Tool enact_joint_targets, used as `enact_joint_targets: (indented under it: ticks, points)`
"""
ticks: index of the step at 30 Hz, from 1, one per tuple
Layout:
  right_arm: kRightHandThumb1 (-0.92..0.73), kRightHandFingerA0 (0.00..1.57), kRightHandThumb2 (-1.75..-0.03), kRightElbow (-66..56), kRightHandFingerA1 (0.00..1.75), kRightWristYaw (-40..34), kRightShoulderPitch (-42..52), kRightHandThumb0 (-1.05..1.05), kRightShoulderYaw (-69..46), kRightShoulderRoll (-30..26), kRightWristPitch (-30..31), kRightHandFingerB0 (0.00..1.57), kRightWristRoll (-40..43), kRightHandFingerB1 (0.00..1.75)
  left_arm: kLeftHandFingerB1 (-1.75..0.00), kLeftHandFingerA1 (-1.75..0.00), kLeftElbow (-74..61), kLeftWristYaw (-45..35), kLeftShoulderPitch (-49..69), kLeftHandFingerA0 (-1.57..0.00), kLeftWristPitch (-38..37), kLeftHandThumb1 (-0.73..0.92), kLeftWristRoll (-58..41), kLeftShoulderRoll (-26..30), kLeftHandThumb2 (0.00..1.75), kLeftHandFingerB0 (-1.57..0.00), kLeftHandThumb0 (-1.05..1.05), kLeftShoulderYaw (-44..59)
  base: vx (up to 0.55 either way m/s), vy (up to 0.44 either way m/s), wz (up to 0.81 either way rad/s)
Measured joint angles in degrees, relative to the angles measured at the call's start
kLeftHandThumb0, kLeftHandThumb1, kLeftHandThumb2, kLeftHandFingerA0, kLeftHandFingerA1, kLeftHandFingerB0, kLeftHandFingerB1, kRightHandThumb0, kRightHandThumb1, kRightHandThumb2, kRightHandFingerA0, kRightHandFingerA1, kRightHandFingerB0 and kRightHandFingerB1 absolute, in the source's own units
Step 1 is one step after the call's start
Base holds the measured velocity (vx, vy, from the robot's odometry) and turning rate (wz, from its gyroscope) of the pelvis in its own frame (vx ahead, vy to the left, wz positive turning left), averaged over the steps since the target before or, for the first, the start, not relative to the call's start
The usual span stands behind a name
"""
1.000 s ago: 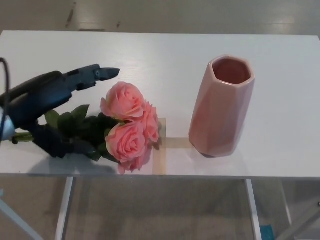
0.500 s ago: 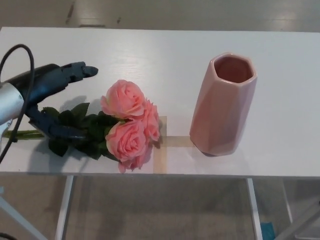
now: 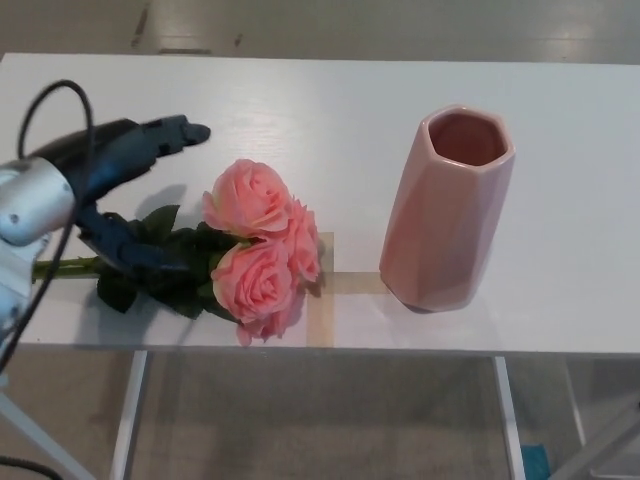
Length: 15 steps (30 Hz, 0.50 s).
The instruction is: Use the left hand to pick up the rose and then lift and insert it into the pink vase.
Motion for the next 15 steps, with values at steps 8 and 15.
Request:
enact_joint_targets:
  ticks: [8,15]
  points:
    - [-0.65,0.61,-0.59,-0.1,0.5,0.1,-0.2,-0.22,0.1,0.0,0.0,0.58,0.0,0.48,-0.19,-0.14,1.1,-0.2,-0.1,0.0,0.0,0.35,1.4,-1.8,0.77,0.0,-0.57,-1.4,0.0,0.0,0.0]
    - [-0.65,0.59,-0.59,-0.2,0.5,0.5,-0.7,-0.23,0.0,0.0,0.0,0.57,0.0,0.47,-0.19,-0.13,3.9,-1.0,-1.3,0.0,0.1,0.35,1.9,-3.5,0.76,0.0,-0.58,-1.6,0.0,0.0,0.0]
